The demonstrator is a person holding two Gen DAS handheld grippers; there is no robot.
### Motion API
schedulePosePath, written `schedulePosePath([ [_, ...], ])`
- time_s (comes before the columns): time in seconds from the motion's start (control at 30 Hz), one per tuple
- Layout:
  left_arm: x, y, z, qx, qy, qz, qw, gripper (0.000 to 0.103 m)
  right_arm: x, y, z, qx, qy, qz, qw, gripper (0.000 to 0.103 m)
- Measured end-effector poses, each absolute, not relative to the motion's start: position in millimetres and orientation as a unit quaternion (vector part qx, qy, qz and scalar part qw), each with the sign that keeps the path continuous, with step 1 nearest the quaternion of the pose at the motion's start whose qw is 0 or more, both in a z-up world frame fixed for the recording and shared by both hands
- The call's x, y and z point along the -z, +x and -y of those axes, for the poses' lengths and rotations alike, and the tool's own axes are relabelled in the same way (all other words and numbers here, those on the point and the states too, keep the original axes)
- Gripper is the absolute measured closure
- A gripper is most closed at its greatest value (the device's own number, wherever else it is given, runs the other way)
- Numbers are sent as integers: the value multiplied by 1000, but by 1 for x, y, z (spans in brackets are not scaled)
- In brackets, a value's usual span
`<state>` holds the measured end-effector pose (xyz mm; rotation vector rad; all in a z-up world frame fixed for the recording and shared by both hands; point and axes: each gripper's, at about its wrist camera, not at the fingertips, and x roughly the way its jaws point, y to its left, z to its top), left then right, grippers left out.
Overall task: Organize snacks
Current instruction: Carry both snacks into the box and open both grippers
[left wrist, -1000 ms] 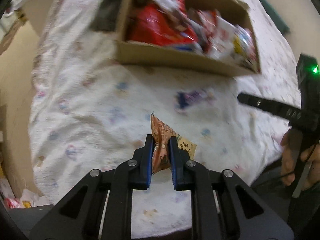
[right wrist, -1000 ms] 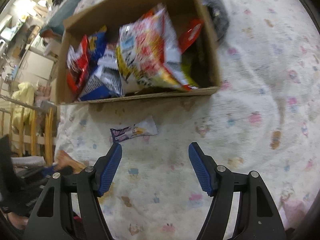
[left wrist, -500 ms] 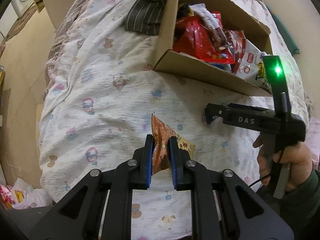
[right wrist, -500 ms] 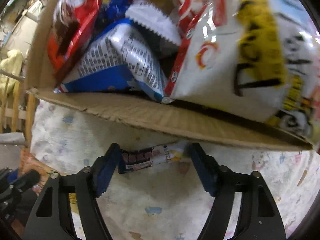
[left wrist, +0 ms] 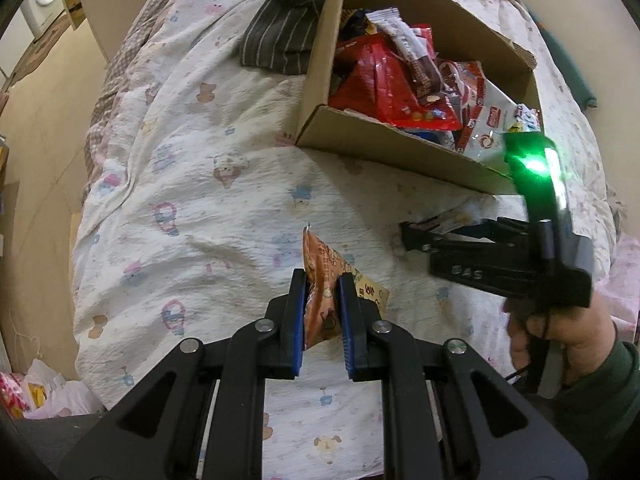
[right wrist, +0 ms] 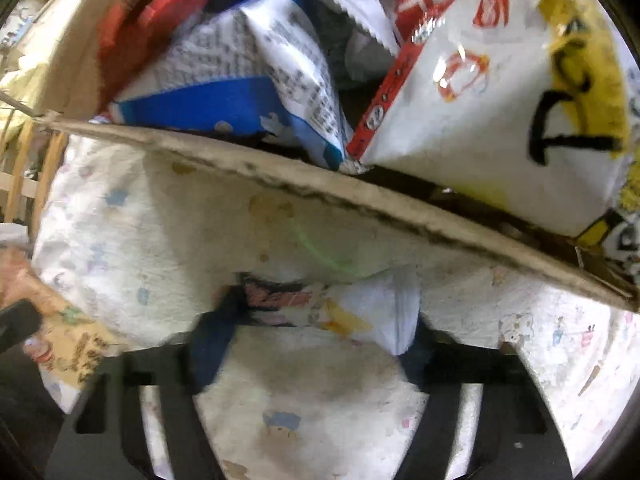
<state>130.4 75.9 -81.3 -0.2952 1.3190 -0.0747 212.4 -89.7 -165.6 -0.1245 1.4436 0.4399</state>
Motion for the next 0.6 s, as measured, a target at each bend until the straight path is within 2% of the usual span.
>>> schedulePosePath([
  [0.1,83,129,-79,30,-141,-611,779,91,158,210,97,-212,-40,-654,725,77],
  [0.2,82,129,-78,28,-142,-609,780,91,149,201,104,-227,-32,-645,729,83],
  [0.6,63,129,-60,32,-139,-583,800,91,88,157,146,-277,-15,-600,750,88],
])
